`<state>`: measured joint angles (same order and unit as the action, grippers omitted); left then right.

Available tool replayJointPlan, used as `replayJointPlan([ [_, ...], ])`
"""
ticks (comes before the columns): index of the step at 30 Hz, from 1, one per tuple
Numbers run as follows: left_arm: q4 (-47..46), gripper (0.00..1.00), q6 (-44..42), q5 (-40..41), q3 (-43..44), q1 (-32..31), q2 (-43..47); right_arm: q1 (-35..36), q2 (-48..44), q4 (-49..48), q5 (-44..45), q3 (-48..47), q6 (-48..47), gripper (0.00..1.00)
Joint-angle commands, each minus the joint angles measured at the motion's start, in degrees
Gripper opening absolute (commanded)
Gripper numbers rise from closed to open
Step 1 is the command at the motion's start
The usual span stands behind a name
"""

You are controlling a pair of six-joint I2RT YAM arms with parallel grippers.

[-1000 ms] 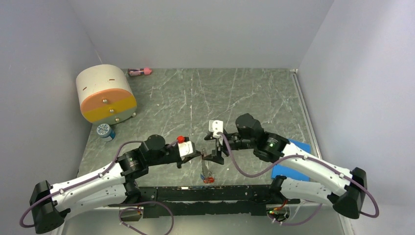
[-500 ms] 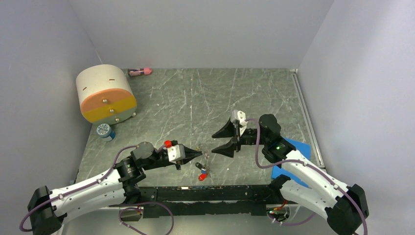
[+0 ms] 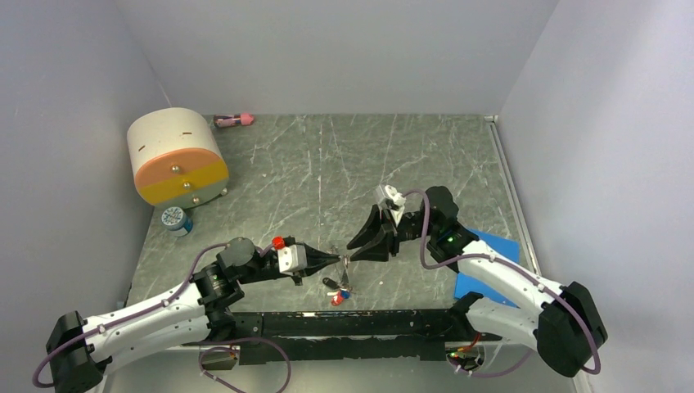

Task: Put the keys on the keyring

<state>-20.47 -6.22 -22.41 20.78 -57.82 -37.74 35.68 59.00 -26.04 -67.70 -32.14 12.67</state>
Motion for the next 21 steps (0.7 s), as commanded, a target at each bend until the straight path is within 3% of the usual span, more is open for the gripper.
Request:
replayJointPlan([
  [1, -4.40, 0.03, 0.51, -1.31, 1.12, -0.19, 0.03, 0.51, 1.20, -2.28, -1.68, -2.45, -0.57, 0.37],
  [11, -3.48, 0.03, 0.43, -1.40, 1.55, -0.19, -0.17, 0.71, 2.98, 0.07, -1.63, -3.38, -1.44, 0.14],
  [14, -3.22, 0.03, 0.33, -1.33, 1.81, -0.19, -0.07, 0.75, 2.57, 1.20, -1.60, -3.30, -2.38, 0.02],
  [21, -2.79, 0.03, 0.20, -0.95, 1.69, -0.23, 0.54, 0.71, 1.61, 5.83, -0.75, -2.90, -6.37, 0.00],
])
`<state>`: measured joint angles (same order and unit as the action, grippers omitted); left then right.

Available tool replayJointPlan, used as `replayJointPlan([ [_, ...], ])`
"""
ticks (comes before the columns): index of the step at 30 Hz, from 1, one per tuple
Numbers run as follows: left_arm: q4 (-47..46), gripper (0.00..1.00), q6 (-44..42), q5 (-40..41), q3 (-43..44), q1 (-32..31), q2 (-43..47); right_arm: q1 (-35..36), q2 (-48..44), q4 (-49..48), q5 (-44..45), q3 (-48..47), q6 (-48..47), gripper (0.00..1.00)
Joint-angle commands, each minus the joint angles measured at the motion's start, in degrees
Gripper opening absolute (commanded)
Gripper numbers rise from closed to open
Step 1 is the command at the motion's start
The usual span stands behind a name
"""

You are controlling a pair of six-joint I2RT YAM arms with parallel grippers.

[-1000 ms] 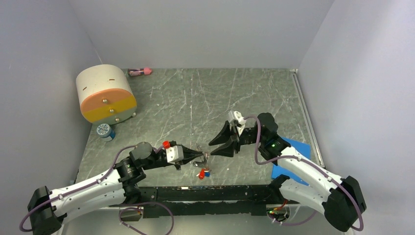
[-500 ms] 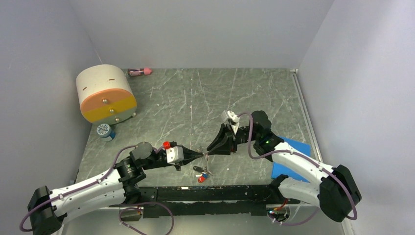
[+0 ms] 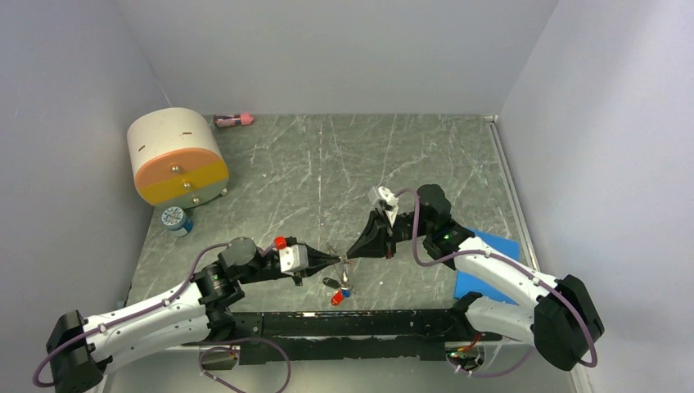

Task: Put the keys on the keyring

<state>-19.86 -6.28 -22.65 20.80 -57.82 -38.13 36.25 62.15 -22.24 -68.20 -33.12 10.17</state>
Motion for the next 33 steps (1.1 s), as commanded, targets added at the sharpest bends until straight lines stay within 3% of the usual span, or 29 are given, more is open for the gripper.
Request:
replayJointPlan([
  [1, -3.23, 0.03, 0.30, -0.66, 1.68, -0.19, 1.07, 0.15, -1.71, 2.98, 0.19, -1.72, -4.39, 0.00],
  [16, -8.01, 0.03, 1.71, -0.41, 0.22, -0.19, -0.82, 0.75, 2.02, 3.39, 2.29, -3.10, -3.81, 0.00],
  [22, -7.80, 0.02, 1.42, -0.53, 0.57, -0.19, -1.21, 1.96, 3.18, 8.59, 4.33, -5.00, -7.05, 0.00],
  [23, -7.56, 0.03, 1.41, -0.44, 0.56, -0.19, -0.98, 1.91, 2.78, 9.45, 4.88, -5.02, -7.58, 0.02],
  [28, -6.38, 0.02, 1.27, -0.03, 0.37, -0.19, 0.33, 1.93, -2.32, 11.26, 9.41, -3.30, -9.72, 0.48],
  [31, -6.01, 0.03, 1.41, 0.09, 0.14, -0.23, 0.98, 1.93, -5.96, 10.50, 10.00, -1.58, -12.66, 0.62],
  [33, -5.83, 0.03, 1.45, 0.13, 0.15, -0.19, 1.20, 1.91, -7.70, 9.87, 9.24, -0.61, -13.96, 0.65],
])
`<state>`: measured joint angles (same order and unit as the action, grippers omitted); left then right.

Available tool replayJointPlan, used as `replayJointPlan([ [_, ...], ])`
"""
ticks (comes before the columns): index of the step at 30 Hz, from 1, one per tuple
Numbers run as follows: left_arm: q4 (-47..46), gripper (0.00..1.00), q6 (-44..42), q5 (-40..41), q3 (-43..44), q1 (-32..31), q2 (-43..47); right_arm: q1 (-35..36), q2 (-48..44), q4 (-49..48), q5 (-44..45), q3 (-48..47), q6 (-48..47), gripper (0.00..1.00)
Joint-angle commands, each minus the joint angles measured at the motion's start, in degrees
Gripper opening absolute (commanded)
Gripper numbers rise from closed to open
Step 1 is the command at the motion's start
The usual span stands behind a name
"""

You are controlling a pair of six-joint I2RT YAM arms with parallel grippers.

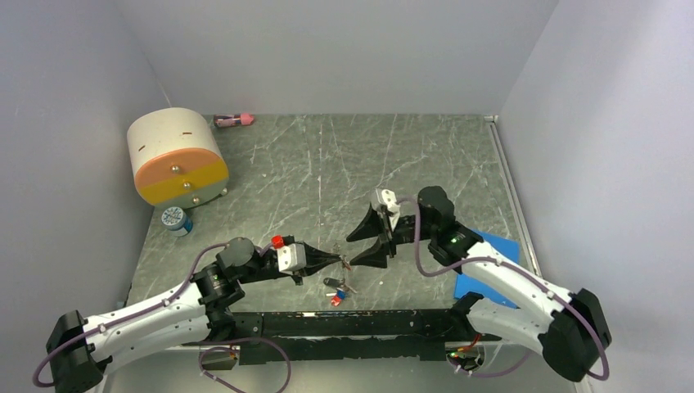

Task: Put the keys on the keyring

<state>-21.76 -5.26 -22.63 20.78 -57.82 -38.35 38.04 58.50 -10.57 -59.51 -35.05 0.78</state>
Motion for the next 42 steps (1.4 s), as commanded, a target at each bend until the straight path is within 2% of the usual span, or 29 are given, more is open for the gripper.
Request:
replayJointPlan([
  [1, -3.83, 0.02, 0.38, 0.01, 0.17, -0.19, 1.41, 0.10, -4.69, -2.19, -0.06, 1.65, -4.92, 0.65],
  [6, -3.40, 0.02, 0.41, -0.19, 0.45, -0.19, 1.28, 0.24, -4.69, -7.81, -2.75, 2.21, -1.15, 0.58],
  [10, -3.17, 0.03, 0.25, -0.27, 0.52, -0.19, 1.17, 1.23, -2.47, -10.86, -3.25, 1.23, 2.53, 0.43],
  [12, -3.03, 0.03, 0.21, -0.31, 0.61, -0.19, 1.13, 2.19, -1.22, -11.38, -2.89, 0.70, 3.13, 0.42],
  [15, -2.80, 0.02, 0.21, -0.22, 0.64, -0.19, 1.17, 3.78, 0.24, -11.07, -2.36, -0.16, 2.86, 0.42],
  [21, -2.55, 0.02, 0.07, -0.13, 0.63, -0.19, 1.35, 4.71, 1.61, -9.45, -1.86, -1.45, 2.13, 0.19],
  [27, -2.30, 0.02, 0.09, -0.37, 0.96, -0.19, 1.04, 4.81, -0.12, -9.54, -0.07, -1.00, 2.20, 0.17],
  [31, -2.08, 0.03, 0.03, -0.34, 1.08, -0.19, 0.91, 4.76, -0.99, -8.69, 0.86, -1.01, 1.64, 0.02],
  [33, -1.60, 0.03, 0.16, -0.31, 1.18, -0.19, 0.78, 4.76, -1.18, -7.36, 1.43, -1.32, 0.86, 0.00],
  [34, -0.87, 0.07, 0.28, -0.35, 1.38, -0.19, 0.67, 4.76, -1.23, -6.53, 1.83, -1.51, 0.35, 0.00],
  [35, 0.14, 0.23, 0.04, -0.04, 1.97, -0.19, 0.59, 4.77, -1.28, -5.13, 2.45, -1.80, -0.18, 0.00],
  [36, 1.53, 0.33, -0.20, 0.03, 2.33, -0.19, 0.60, 4.76, -1.21, -3.40, 3.03, -2.23, -1.11, 0.00],
  [38, 4.43, 0.45, -0.51, 0.95, 3.04, -0.19, 0.91, 4.80, -0.92, 1.16, 4.67, -3.46, -3.71, 0.00],
  [40, 7.91, 0.53, -0.46, 3.57, 3.53, -0.19, 1.58, 4.76, -0.57, 6.45, 6.62, -5.01, -6.34, 0.00],
  [42, 10.96, 0.57, -0.42, 6.91, 3.94, -0.19, 2.43, 4.76, -0.05, 12.29, 8.94, -6.61, -8.22, 0.00],
])
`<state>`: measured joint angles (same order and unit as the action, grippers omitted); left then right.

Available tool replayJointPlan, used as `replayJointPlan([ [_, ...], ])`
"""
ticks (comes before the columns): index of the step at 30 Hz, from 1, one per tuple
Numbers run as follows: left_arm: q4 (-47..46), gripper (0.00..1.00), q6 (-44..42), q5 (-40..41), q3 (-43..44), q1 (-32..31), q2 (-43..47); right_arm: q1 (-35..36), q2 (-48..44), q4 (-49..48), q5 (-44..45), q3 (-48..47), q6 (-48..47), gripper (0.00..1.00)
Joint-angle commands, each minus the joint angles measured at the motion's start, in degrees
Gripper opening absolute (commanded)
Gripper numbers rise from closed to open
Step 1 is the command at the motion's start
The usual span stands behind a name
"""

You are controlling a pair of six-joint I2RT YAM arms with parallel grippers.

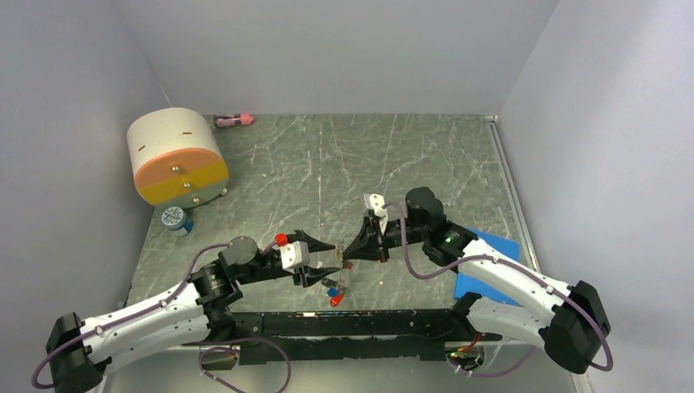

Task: Put the keys on the keyring

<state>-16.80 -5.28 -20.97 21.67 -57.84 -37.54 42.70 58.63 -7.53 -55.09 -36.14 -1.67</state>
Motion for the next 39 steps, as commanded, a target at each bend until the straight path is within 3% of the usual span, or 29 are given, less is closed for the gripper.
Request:
replayJointPlan([
  [1, 7.29, 0.57, -0.43, 6.62, 3.29, -0.19, 1.96, 0.11, 0.35, 11.66, 5.74, -6.38, -6.48, 0.00],
  [9, 14.93, 0.57, -3.15, 10.77, 5.98, -0.16, 1.64, 2.64, 5.76, 29.99, 15.97, -16.48, -11.38, 0.00],
  [15, 18.80, 0.57, -5.77, 11.54, 8.19, -0.16, -0.63, 4.84, 10.27, 38.50, 23.72, -21.75, -10.69, 0.00],
  [26, 11.15, 0.47, -11.78, 4.84, 6.76, -0.16, -5.23, 8.26, 16.46, 49.70, 32.02, -28.00, -11.51, 0.00],
  [39, 9.29, 0.41, -13.75, 8.61, 8.21, -0.16, -9.54, 11.86, 17.97, 56.04, 37.72, -32.83, -13.26, 0.00],
])
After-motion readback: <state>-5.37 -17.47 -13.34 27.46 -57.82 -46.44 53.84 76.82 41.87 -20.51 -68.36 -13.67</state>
